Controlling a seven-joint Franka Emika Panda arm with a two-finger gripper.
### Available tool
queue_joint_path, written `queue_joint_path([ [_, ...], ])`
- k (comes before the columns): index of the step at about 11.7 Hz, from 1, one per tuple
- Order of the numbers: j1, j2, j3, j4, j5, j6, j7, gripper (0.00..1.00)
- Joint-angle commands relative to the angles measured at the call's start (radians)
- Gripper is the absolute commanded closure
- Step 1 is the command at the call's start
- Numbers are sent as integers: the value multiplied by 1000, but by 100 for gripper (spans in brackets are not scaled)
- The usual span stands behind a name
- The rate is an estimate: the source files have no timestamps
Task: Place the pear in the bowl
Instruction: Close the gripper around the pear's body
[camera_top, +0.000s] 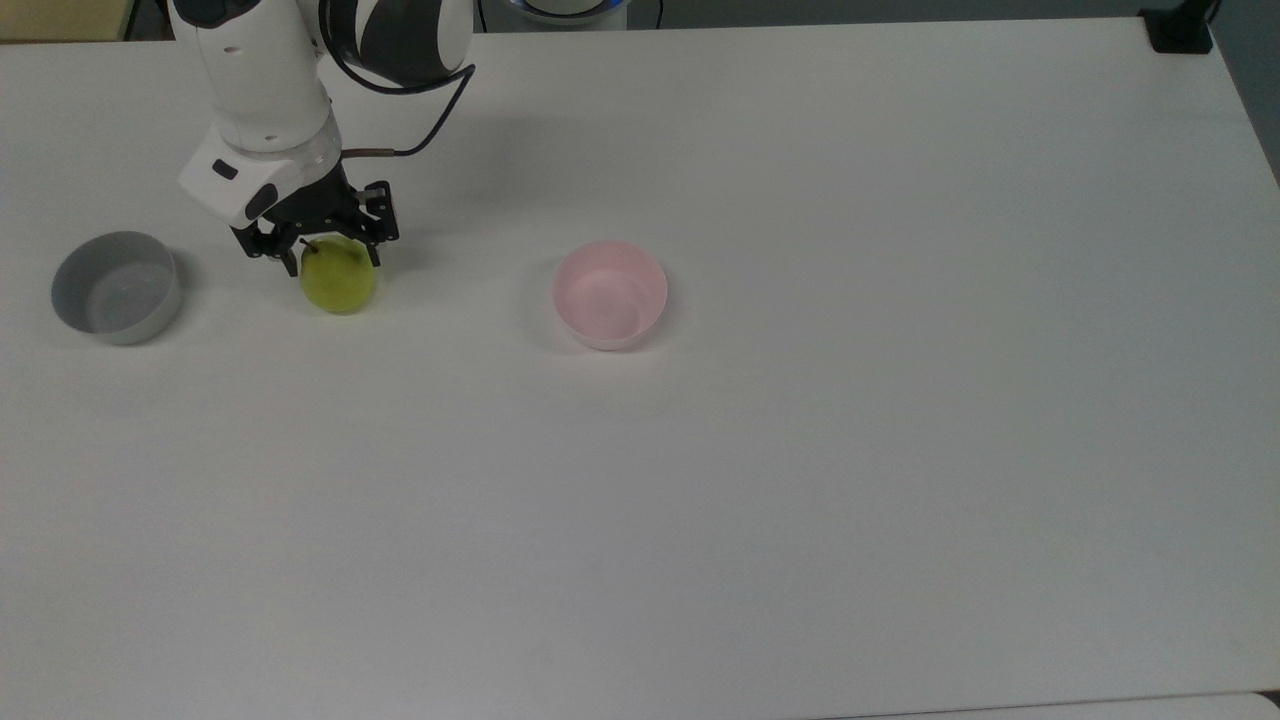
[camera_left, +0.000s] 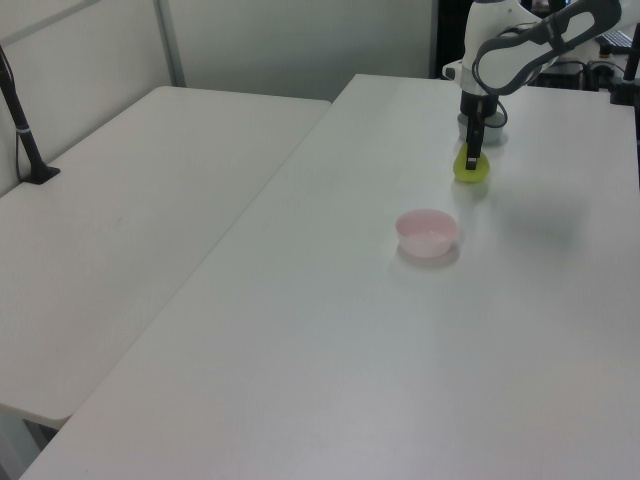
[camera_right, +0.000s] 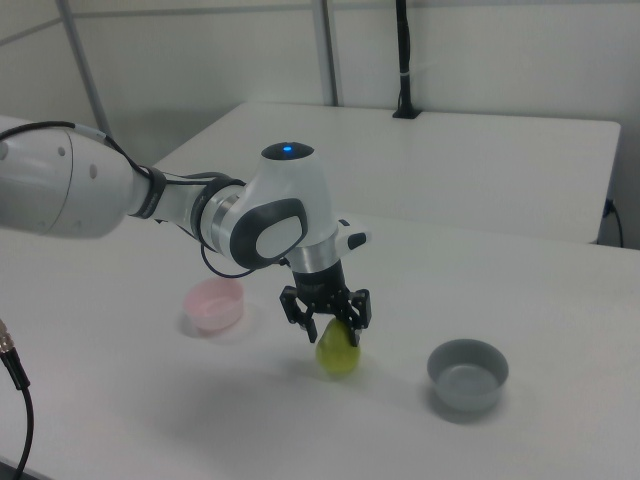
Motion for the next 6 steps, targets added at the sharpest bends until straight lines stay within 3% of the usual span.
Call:
queue_joint_path([
  [1,9,1,-3,-11,9,25,8,75],
  [2,6,-4,-3,-9,9,18,8,79],
  [6,6,-68,3,17,9,-71,0,79],
])
